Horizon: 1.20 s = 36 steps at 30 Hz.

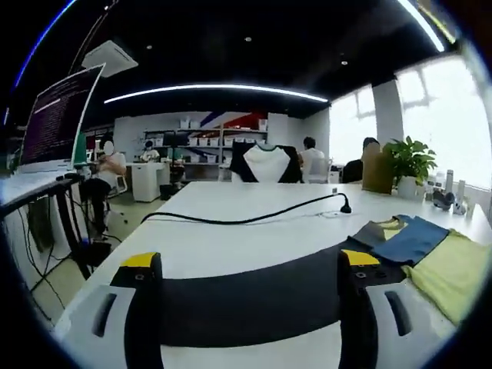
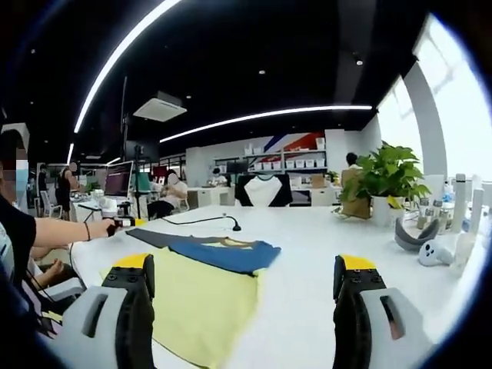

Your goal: Fold the garment on the visible template until the final outline fits inside the template.

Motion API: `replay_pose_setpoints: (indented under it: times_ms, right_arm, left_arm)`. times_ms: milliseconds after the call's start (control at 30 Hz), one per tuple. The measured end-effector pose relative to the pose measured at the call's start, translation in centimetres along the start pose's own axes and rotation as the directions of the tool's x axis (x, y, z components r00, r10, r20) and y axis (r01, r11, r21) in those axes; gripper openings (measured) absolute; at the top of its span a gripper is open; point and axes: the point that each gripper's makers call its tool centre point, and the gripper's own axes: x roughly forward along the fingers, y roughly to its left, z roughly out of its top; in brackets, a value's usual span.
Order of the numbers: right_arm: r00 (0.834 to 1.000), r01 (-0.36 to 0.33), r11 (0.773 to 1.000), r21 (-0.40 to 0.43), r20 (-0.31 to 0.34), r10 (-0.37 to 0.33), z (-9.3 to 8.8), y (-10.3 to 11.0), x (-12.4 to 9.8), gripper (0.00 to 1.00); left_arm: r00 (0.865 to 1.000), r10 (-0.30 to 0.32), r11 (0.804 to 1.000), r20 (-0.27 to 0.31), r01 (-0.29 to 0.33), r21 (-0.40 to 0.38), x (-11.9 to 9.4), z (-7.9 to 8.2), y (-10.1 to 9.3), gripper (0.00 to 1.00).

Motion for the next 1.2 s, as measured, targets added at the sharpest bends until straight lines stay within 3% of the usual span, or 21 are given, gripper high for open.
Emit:
replay_pose_setpoints:
  times_ms: [133,200,367,500,667,700,767,867,900,1067,1200]
  right_arm:
    - [1.0,-0.001,1.0,-0.005,-0.003,0.001,0.0,0.1,0.0,1.0]
    - [1.0,-0.004,1.0,-0.007,-0.003,0.004,0.0,0.3,0.0,1.0]
    - [1.0,-0.011,1.0,-0.006,-0.005,0.011,0.1,0.4,0.0,1.0]
    - [1.0,-0.005,1.0,-0.007,-0.007,0.005,0.0,0.3,-0.1,1.0]
    - [1.0,-0.003,1.0,-0.006,-0.002,0.003,0.2,0.2,-0.3,1.0]
    - [1.0,-0.003,1.0,-0.006,-0.001,0.003,0.2,0.2,-0.3,1.0]
    - [1.0,-0.003,1.0,-0.005,0.001,0.003,0.4,0.1,-0.4,1.0]
    - [1.0,0.0,1.0,-0.006,0.004,0.0,0.5,0.0,-0.5,1.0]
    - [1.0,-0.001,1.0,-0.007,0.004,0.001,0.5,0.1,-0.5,1.0]
    - [1.0,-0.002,1.0,-0.006,0.004,0.002,0.5,0.2,-0.6,1.0]
    - [1.0,-0.001,1.0,-0.006,0.006,0.001,0.6,0.2,-0.7,1.0]
  left_arm:
    - [0.999,0.001,1.0,-0.039,-0.001,0.006,0.3,-1.2,0.0,0.97]
    - [0.996,0.054,0.998,-0.074,-0.052,0.027,0.4,-1.9,1.3,0.93]
    - [0.994,0.034,0.999,-0.103,-0.03,0.039,0.8,-2.8,0.9,0.93]
    - [0.99,0.037,0.999,-0.14,-0.04,-0.019,0.9,-3.7,1.2,0.91]
    - [0.987,0.057,0.992,-0.153,-0.074,-0.107,0.9,-4.5,2.1,0.88]
    - [0.992,0.057,0.995,-0.11,-0.066,-0.081,1.1,-3.8,2.3,0.87]
    - [0.988,0.055,0.994,-0.143,-0.068,-0.084,0.9,-4.3,2.0,0.83]
    - [0.981,0.092,0.996,-0.172,-0.093,0.006,0.9,-5.0,2.5,0.78]
    - [0.987,0.078,0.997,-0.139,-0.08,-0.01,1.0,-4.5,1.9,0.77]
    - [0.986,0.093,0.995,-0.141,-0.097,-0.02,0.5,-4.6,2.0,0.73]
    - [0.984,0.098,0.995,-0.146,-0.102,-0.019,0.2,-4.5,1.7,0.64]
